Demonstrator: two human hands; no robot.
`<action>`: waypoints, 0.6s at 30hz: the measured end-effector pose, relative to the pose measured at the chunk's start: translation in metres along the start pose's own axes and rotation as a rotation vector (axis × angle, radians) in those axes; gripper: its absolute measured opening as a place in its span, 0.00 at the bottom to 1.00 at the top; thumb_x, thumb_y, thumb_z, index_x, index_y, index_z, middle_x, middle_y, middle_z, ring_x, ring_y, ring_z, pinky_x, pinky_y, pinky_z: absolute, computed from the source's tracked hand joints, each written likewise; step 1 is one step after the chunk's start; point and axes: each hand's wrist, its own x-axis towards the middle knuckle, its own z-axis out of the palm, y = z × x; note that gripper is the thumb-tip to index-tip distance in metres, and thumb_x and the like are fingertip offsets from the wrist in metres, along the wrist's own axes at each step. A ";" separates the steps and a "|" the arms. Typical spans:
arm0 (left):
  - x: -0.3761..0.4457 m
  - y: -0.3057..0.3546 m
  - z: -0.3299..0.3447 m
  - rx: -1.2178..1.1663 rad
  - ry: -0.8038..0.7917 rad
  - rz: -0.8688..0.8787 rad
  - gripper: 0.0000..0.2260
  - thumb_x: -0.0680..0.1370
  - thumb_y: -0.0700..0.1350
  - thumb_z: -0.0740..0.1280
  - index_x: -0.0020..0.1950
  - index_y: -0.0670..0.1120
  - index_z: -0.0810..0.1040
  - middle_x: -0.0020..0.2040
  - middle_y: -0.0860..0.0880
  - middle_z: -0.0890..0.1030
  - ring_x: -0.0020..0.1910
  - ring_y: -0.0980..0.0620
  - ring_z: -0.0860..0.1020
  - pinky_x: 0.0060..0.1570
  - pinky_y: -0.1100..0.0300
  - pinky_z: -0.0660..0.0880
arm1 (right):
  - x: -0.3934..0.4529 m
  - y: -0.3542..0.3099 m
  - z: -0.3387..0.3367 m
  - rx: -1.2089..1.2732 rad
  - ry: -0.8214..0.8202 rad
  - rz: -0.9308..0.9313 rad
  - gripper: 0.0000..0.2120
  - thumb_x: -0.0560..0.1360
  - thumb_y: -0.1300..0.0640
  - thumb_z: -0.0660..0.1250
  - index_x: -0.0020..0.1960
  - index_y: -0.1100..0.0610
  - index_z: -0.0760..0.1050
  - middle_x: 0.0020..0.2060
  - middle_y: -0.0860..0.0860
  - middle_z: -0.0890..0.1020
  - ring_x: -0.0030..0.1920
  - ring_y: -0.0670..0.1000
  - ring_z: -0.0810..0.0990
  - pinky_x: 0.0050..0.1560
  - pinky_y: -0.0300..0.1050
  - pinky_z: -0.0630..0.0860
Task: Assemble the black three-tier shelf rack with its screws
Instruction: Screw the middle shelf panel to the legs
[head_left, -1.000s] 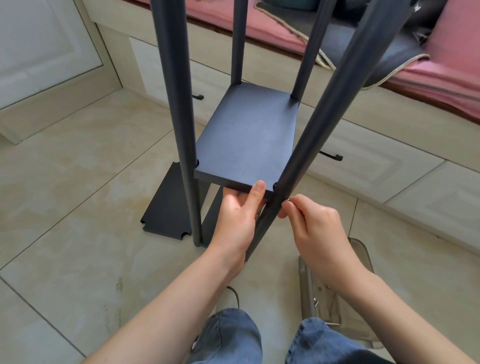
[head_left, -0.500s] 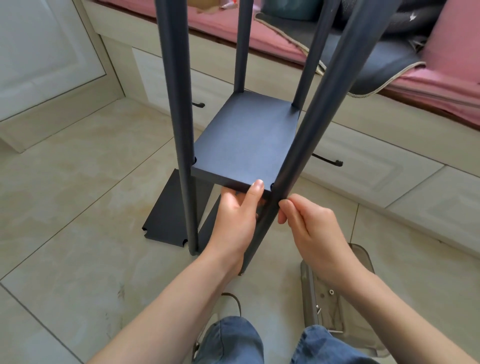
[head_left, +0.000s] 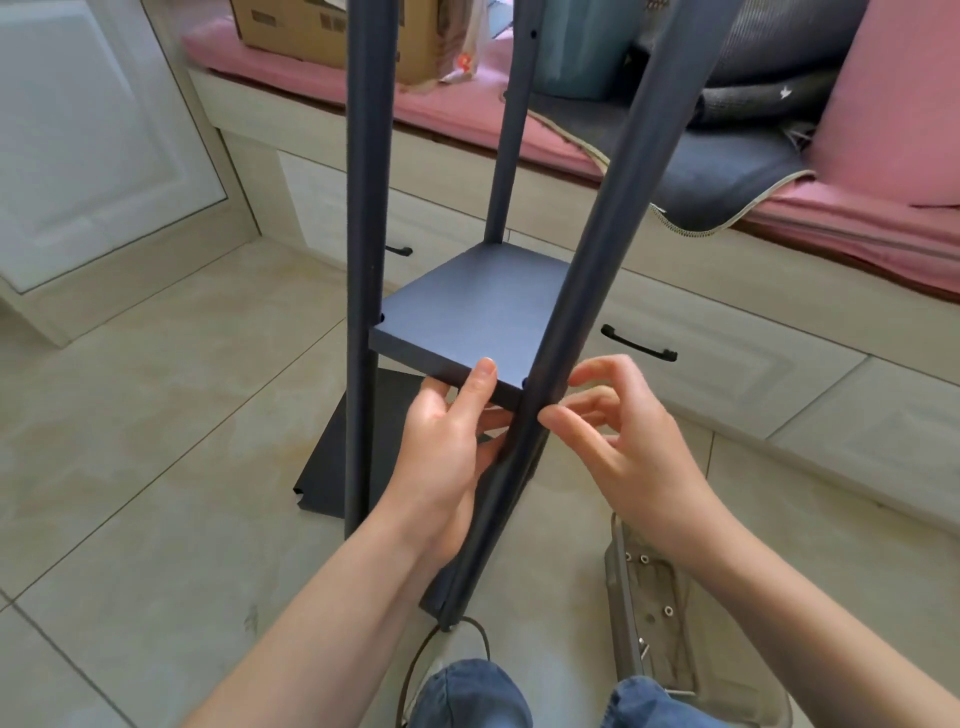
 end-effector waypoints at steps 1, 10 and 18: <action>-0.001 0.003 0.001 -0.012 -0.017 0.003 0.09 0.84 0.49 0.63 0.59 0.45 0.76 0.44 0.50 0.86 0.40 0.56 0.84 0.39 0.65 0.79 | -0.001 -0.001 0.001 0.071 -0.026 0.020 0.20 0.66 0.32 0.64 0.53 0.41 0.68 0.44 0.41 0.84 0.46 0.43 0.83 0.45 0.37 0.77; -0.001 0.016 0.018 -0.006 -0.095 0.010 0.15 0.84 0.49 0.61 0.69 0.47 0.73 0.59 0.46 0.85 0.57 0.45 0.84 0.58 0.47 0.80 | -0.003 -0.021 -0.005 0.215 0.116 -0.080 0.06 0.80 0.49 0.62 0.56 0.42 0.70 0.45 0.50 0.85 0.48 0.51 0.84 0.54 0.58 0.80; 0.006 0.006 0.028 -0.028 -0.035 0.050 0.18 0.80 0.50 0.65 0.69 0.49 0.74 0.63 0.47 0.83 0.63 0.48 0.81 0.60 0.44 0.80 | -0.005 -0.024 -0.012 -0.034 0.314 -0.174 0.06 0.78 0.53 0.68 0.52 0.50 0.72 0.41 0.45 0.81 0.44 0.44 0.81 0.43 0.40 0.79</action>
